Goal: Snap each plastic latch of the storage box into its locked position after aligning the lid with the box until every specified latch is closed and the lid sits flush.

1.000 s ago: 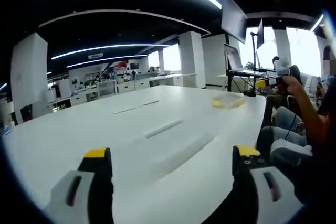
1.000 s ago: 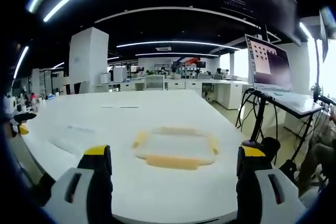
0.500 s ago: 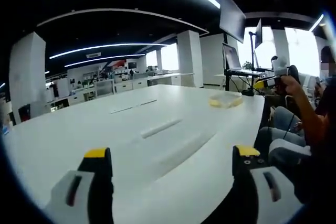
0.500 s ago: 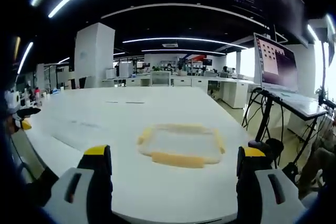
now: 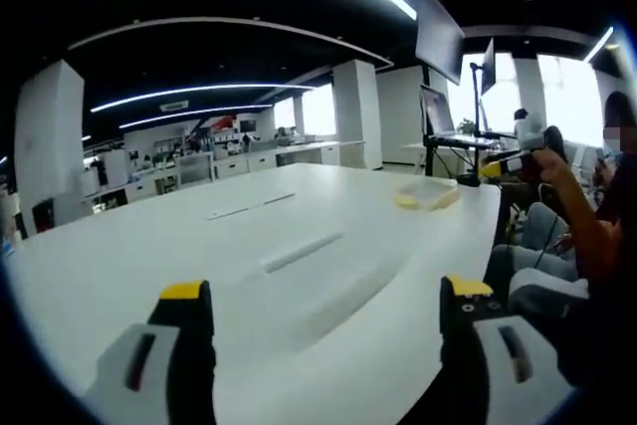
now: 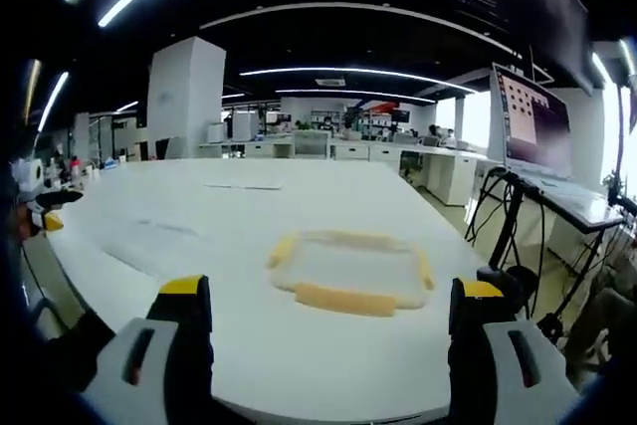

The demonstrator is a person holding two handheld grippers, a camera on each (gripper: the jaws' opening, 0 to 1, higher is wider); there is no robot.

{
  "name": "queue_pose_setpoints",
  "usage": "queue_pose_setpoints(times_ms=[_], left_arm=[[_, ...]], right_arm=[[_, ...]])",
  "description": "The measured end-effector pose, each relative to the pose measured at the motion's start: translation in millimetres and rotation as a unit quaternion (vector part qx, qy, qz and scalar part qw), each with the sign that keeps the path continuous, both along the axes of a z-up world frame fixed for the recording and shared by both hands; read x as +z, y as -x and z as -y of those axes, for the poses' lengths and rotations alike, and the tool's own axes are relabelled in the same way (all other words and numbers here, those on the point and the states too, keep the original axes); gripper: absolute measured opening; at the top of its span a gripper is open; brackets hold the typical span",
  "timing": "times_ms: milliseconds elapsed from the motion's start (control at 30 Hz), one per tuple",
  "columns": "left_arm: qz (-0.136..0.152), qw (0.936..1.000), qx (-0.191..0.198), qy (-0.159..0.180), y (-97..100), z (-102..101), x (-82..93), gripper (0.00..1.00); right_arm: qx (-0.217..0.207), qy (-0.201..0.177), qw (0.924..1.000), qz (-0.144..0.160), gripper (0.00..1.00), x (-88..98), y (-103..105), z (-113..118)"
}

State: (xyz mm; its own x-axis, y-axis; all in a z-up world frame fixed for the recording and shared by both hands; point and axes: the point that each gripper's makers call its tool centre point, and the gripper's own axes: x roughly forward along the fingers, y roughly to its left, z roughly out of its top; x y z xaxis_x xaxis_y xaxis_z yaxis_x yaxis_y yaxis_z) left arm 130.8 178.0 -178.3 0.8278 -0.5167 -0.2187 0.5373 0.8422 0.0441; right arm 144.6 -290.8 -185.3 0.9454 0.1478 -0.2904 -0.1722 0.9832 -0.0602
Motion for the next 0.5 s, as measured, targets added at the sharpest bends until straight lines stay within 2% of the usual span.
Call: queue_pose_setpoints(times_ms=[267,500], left_arm=[[-0.007,0.9997,-0.022,-0.007,-13.8,13.4,1.3,0.93],[-0.012,0.9988,-0.045,-0.012,-21.0,36.0,7.1,0.93]], right_arm=[[0.006,-0.010,0.9999,0.002,1.00,1.2,1.4,-1.1],[0.000,-0.006,1.0000,0.002,1.00,2.5,2.8,2.8]])
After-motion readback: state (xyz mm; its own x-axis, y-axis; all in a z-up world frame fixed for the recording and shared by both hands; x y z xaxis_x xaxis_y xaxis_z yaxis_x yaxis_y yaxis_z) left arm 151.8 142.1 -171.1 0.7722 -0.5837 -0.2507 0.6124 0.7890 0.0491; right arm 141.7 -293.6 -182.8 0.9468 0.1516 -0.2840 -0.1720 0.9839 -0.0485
